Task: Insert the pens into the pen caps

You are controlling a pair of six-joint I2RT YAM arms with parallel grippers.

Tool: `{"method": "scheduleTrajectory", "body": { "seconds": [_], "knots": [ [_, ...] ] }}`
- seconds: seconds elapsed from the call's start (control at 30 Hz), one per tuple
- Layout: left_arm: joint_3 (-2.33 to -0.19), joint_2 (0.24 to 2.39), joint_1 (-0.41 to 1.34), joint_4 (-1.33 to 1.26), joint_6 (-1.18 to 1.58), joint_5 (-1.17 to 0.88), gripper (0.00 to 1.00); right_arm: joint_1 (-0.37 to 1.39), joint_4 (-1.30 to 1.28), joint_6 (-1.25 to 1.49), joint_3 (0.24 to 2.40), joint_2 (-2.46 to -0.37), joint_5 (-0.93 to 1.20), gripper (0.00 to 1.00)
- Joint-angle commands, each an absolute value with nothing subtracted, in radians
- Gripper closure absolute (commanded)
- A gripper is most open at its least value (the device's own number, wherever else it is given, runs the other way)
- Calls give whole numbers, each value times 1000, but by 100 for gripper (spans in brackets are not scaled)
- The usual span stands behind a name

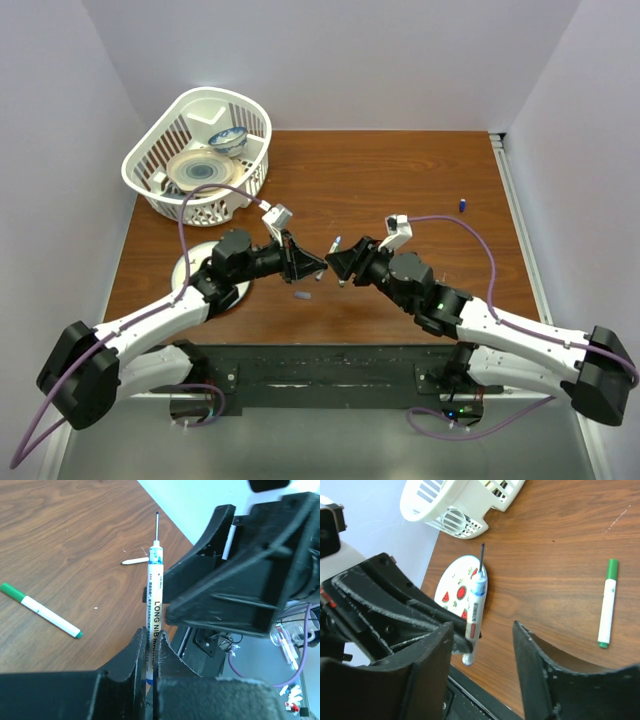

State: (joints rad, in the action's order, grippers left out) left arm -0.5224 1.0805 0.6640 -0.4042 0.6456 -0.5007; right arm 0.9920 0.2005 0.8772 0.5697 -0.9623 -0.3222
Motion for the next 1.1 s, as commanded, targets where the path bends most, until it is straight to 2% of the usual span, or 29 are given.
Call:
{"method": "scheduleTrajectory", "body": {
  "seconds": [0.0,0.17,0.27,0.3,0.37,0.43,0.47,0.57,0.73,0.83,0.93,1.0,1.07],
  "knots": [
    [-508,1043,670,-479,655,-560,100,992,301,893,583,-976,-345,53],
    [-508,1040,672,-482,644,-595,100,991,305,885,588,-992,-341,62],
    [-509,1039,672,-482,643,-603,100,992,322,870,580,-986,-339,73],
    [-509,1039,672,-483,646,-609,100,992,333,867,578,-986,-330,81],
    [-514,1042,672,-483,644,-617,100,992,347,851,572,-986,-318,90],
    [-525,1048,673,-482,643,-635,95,992,379,838,563,-979,-290,100],
    [-529,1051,673,-479,638,-644,84,992,391,825,555,-974,-278,100],
    [-561,1060,672,-431,601,-676,72,992,431,783,557,-968,-218,100],
    [-591,1052,672,-371,563,-669,69,992,463,775,560,-963,-153,100],
    [-589,1054,672,-374,563,-677,74,994,465,767,564,-960,-140,100],
    [-591,1060,672,-379,561,-692,96,992,462,756,571,-959,-117,100],
    [-591,1054,672,-382,569,-692,100,992,462,750,575,-965,-75,98],
    [-589,1040,670,-368,574,-669,100,994,446,742,581,-956,-55,82]
  ]
}}
